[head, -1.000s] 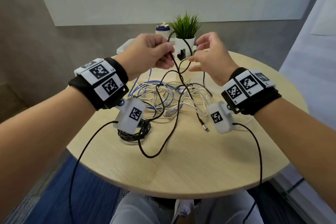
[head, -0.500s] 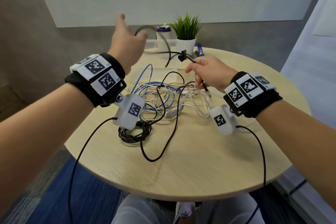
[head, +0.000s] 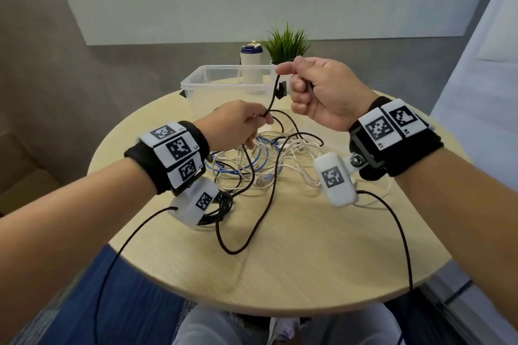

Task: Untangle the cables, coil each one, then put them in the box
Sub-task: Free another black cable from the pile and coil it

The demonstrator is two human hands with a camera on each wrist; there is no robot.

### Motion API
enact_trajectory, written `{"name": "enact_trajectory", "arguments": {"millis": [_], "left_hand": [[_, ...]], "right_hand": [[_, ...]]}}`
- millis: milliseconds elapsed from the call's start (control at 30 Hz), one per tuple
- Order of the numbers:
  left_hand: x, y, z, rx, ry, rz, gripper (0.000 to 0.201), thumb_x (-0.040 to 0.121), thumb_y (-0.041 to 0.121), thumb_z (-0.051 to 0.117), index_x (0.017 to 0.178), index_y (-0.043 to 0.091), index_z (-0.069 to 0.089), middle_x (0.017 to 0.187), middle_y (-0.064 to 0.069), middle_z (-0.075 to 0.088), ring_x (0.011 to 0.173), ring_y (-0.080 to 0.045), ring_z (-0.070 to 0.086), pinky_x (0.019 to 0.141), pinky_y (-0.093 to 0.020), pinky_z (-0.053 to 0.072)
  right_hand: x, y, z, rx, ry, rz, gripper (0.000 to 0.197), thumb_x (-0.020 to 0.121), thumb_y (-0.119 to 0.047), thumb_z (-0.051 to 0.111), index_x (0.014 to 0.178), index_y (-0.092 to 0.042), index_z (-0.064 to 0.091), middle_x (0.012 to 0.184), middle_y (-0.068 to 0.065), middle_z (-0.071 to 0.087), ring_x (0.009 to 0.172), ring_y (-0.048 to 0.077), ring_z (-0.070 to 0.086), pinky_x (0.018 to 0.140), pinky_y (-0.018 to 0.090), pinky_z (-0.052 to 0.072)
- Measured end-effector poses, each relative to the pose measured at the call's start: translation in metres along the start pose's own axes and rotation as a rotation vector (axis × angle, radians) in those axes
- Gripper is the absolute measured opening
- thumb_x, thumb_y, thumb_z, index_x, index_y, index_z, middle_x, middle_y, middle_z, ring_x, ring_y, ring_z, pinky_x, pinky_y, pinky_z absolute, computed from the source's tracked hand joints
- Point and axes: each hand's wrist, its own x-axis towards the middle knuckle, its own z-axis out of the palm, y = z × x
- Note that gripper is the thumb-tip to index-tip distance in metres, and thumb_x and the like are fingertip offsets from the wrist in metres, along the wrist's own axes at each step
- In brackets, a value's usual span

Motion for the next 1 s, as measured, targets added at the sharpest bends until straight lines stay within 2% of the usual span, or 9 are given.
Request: {"name": "enact_trajectory", "arguments": {"millis": [133, 200, 300, 400, 500, 600, 733, 933, 1000], "left_hand": [[-0.006, 0.002, 0.002, 0.033, -0.191, 0.027, 0.024, 0.101, 0.022, 0.04, 0.116, 0.02, 0.058, 0.065, 0.004, 0.057, 0.057, -0.01, 0.062, 0.071, -0.023, 0.05], [-0.009, 0.004, 0.001, 0.065, -0.295, 0.053, 0.026, 0.101, 0.026, 0.041, 0.12, 0.024, 0.058, 0.066, 0.002, 0.058, 0.057, -0.008, 0.06, 0.073, -0.024, 0.049], [-0.016, 0.01, -0.005, 0.104, -0.368, 0.098, 0.026, 0.099, 0.032, 0.045, 0.118, 0.03, 0.062, 0.063, 0.001, 0.056, 0.055, -0.005, 0.054, 0.061, -0.016, 0.044], [-0.018, 0.019, -0.017, 0.047, -0.224, 0.169, 0.02, 0.096, 0.031, 0.05, 0.102, 0.029, 0.068, 0.05, 0.014, 0.05, 0.048, 0.002, 0.045, 0.051, -0.008, 0.035], [-0.009, 0.019, -0.028, -0.054, 0.04, 0.209, 0.02, 0.097, 0.027, 0.051, 0.094, 0.022, 0.071, 0.052, 0.025, 0.054, 0.052, 0.012, 0.05, 0.052, -0.002, 0.033], [0.005, 0.013, -0.029, -0.081, 0.279, 0.188, 0.022, 0.093, 0.028, 0.057, 0.088, 0.011, 0.071, 0.051, 0.009, 0.044, 0.039, -0.005, 0.033, 0.042, -0.012, 0.026], [0.016, 0.013, -0.026, -0.232, 0.474, 0.147, 0.018, 0.091, 0.026, 0.062, 0.088, 0.01, 0.07, 0.054, 0.007, 0.041, 0.045, -0.003, 0.034, 0.049, -0.018, 0.031], [0.02, 0.014, 0.006, -0.207, 0.213, 0.051, 0.023, 0.099, 0.024, 0.047, 0.115, 0.022, 0.062, 0.07, 0.001, 0.06, 0.053, 0.0, 0.055, 0.058, -0.017, 0.045], [0.016, 0.018, 0.019, -0.096, 0.082, 0.035, 0.022, 0.099, 0.02, 0.045, 0.116, 0.016, 0.058, 0.074, -0.001, 0.065, 0.045, 0.007, 0.051, 0.046, -0.008, 0.037]], "right_hand": [[0.0, 0.003, 0.004, 0.046, 0.019, -0.029, 0.027, 0.104, -0.014, 0.033, 0.098, -0.003, 0.057, 0.076, 0.006, 0.059, 0.06, 0.013, 0.058, 0.052, 0.021, 0.047], [0.001, 0.008, 0.002, 0.086, 0.047, -0.048, 0.027, 0.103, -0.013, 0.033, 0.099, -0.004, 0.057, 0.095, 0.012, 0.063, 0.089, 0.021, 0.066, 0.077, 0.029, 0.057], [0.003, 0.017, 0.002, -0.104, 0.1, -0.038, 0.023, 0.103, -0.012, 0.035, 0.104, -0.007, 0.058, 0.115, 0.011, 0.061, 0.116, 0.022, 0.059, 0.1, 0.036, 0.048], [0.004, 0.029, 0.002, -0.354, 0.088, -0.036, 0.021, 0.102, -0.013, 0.037, 0.107, -0.01, 0.057, 0.113, 0.005, 0.062, 0.113, 0.015, 0.058, 0.106, 0.036, 0.043], [0.001, 0.035, 0.005, -0.434, 0.016, -0.036, 0.024, 0.103, -0.017, 0.035, 0.096, -0.016, 0.058, 0.082, 0.005, 0.068, 0.084, 0.016, 0.065, 0.1, 0.04, 0.046], [-0.003, 0.032, 0.012, -0.408, -0.001, -0.053, 0.031, 0.104, -0.024, 0.032, 0.09, -0.013, 0.057, 0.044, -0.008, 0.046, 0.045, 0.008, 0.044, 0.065, 0.033, 0.046], [-0.005, 0.025, 0.015, -0.275, -0.058, -0.043, 0.038, 0.104, -0.03, 0.032, 0.077, -0.01, 0.051, 0.038, -0.011, 0.033, 0.034, 0.005, 0.029, 0.042, 0.02, 0.032], [-0.002, 0.009, 0.016, 0.134, 0.072, -0.067, 0.037, 0.105, -0.025, 0.029, 0.076, -0.009, 0.046, 0.069, 0.012, 0.06, 0.049, 0.017, 0.057, 0.044, 0.022, 0.042], [0.001, 0.008, 0.016, 0.194, 0.09, -0.108, 0.037, 0.104, -0.023, 0.029, 0.079, -0.007, 0.049, 0.089, 0.018, 0.065, 0.075, 0.025, 0.067, 0.063, 0.031, 0.055]]}}
